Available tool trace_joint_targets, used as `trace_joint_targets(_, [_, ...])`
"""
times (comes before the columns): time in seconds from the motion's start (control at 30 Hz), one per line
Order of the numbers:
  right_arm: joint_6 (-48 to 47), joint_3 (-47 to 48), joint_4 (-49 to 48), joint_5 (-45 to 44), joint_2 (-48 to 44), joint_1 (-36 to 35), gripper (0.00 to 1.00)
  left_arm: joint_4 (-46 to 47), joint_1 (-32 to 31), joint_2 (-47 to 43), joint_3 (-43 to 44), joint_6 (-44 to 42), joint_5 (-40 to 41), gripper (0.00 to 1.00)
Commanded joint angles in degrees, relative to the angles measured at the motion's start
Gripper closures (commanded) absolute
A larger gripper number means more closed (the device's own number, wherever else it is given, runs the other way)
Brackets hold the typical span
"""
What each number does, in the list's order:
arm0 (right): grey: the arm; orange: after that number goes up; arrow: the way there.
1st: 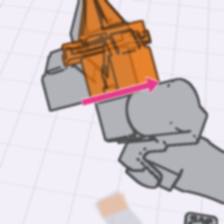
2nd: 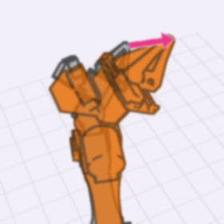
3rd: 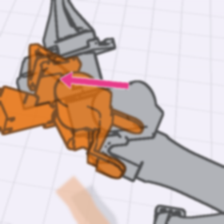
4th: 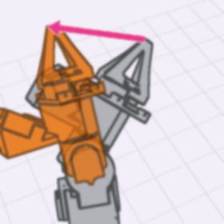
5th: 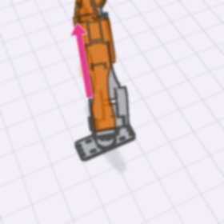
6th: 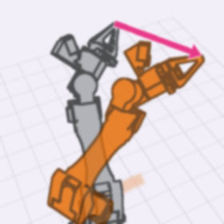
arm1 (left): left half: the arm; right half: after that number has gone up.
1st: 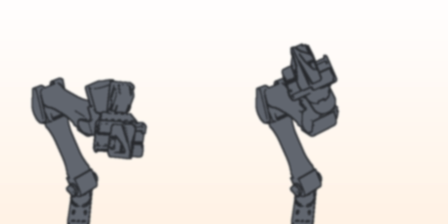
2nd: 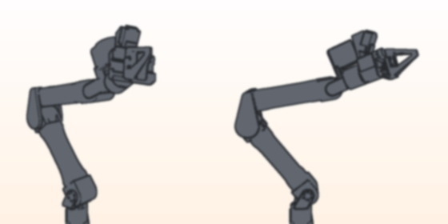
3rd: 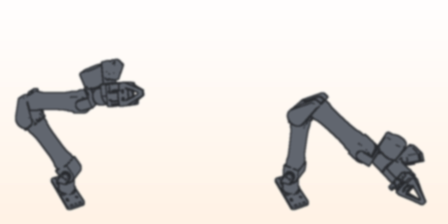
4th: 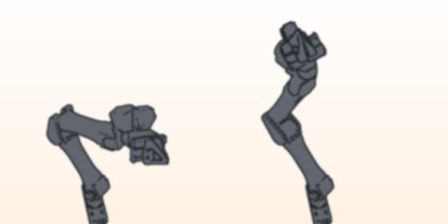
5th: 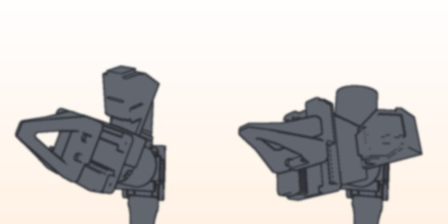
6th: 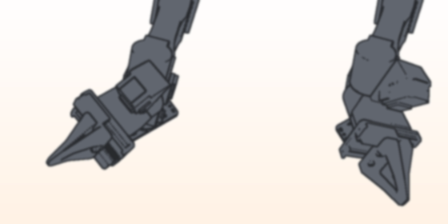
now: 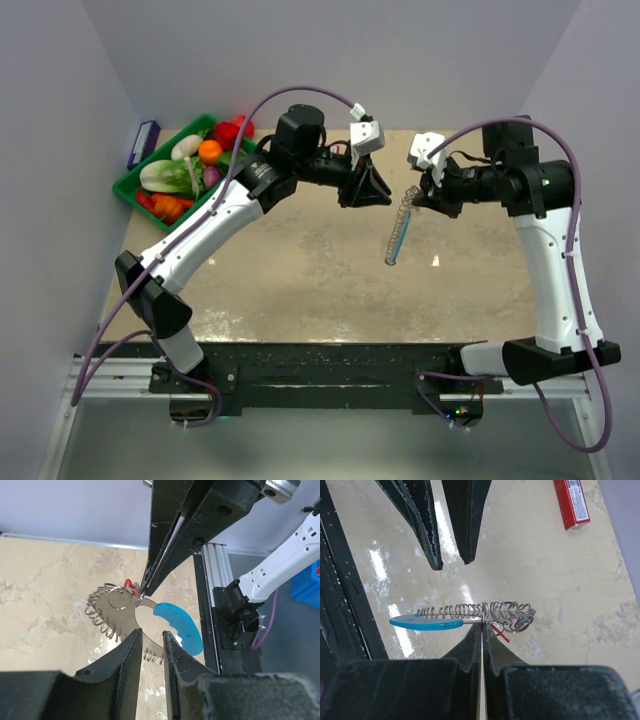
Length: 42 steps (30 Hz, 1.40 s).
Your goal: Remove the keys from the keyring
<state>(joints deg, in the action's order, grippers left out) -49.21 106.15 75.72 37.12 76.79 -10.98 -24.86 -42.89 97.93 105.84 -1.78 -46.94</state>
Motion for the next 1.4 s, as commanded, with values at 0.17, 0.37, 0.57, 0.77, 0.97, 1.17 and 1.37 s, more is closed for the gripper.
trace_joint_targets(0.17, [-4.5, 5.8, 4.7, 2.1, 1.2, -0.4, 1.0, 3.1, -0.2, 2.0, 4.4, -2.9, -2.8, 0.68])
trace_joint_targets(0.37, [-4.6, 5.0, 4.8, 3.6, 0.6, -1.1, 1.0, 4.9, -0.6, 3.6, 4.2, -3.1, -5.0, 0.67])
trace_joint_targets(0.57, [-4.8, 3.5, 4.7, 3.7, -0.2, -1.4, 1.0, 5.4, -0.8, 4.9, 6.7, -3.7, -5.5, 0.67])
trace_joint_targets(0.77, [-5.0, 2.2, 4.7, 3.5, -0.5, -1.6, 1.0, 3.8, -2.3, 5.4, 8.5, -5.1, -5.4, 0.67])
trace_joint_targets(0.97, [-5.3, 1.1, 4.7, 4.0, -0.7, -1.6, 1.0, 2.2, -3.8, 6.2, 8.7, -6.5, -4.8, 0.7])
trace_joint_targets(1.17, [-5.5, 0.7, 4.7, 4.0, -1.1, -1.6, 1.0, -1.1, -4.5, 6.0, 8.4, -10.6, -0.5, 0.7])
trace_joint_targets(1.37, [-5.5, 0.3, 4.6, 4.2, -1.6, -1.5, 1.0, -2.8, -4.5, 5.0, 7.7, -13.5, 2.5, 0.7])
